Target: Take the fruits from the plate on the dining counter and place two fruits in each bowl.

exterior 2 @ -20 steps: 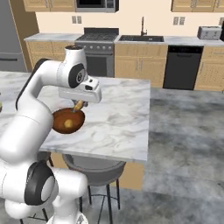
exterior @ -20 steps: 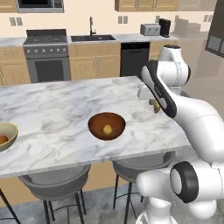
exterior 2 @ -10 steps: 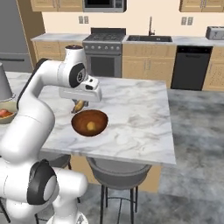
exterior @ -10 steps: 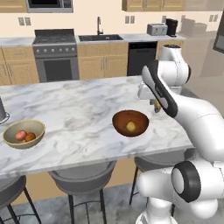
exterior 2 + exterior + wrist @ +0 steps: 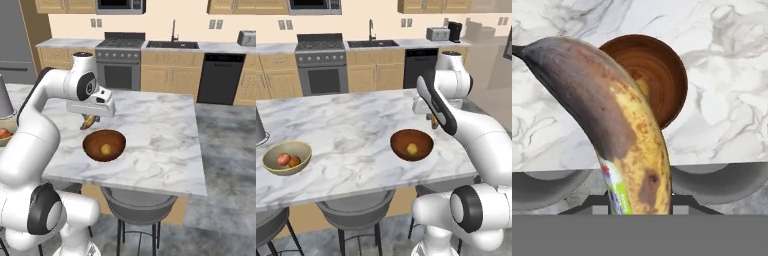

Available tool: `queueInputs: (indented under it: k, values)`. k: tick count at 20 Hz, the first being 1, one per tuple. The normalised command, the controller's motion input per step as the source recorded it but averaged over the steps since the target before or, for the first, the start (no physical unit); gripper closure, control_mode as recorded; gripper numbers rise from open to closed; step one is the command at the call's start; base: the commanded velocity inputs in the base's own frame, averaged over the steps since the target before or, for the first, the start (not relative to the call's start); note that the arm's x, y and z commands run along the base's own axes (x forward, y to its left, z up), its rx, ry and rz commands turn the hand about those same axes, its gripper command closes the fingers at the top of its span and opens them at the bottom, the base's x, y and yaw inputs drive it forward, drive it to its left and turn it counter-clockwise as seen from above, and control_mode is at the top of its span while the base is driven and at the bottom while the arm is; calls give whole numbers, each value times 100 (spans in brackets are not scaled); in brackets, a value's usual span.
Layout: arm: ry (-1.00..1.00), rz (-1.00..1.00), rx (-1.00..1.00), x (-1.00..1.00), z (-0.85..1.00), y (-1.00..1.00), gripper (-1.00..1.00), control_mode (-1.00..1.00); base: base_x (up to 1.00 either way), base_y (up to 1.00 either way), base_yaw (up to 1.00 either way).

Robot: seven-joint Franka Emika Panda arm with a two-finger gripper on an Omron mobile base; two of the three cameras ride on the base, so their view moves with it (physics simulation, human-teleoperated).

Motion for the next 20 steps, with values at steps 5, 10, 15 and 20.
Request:
queueInputs:
  k: [5, 10, 15, 20]
  values:
    - [0, 0, 0, 0, 0, 0, 100, 100, 45, -5, 0]
    - [0, 1, 0, 32, 0, 0, 100, -100, 36, 0, 0]
    - [2, 2, 0, 98, -3, 0, 100, -100, 0, 0, 0]
    - [7, 2, 1, 51, -66, -13, 100, -100, 0, 0, 0]
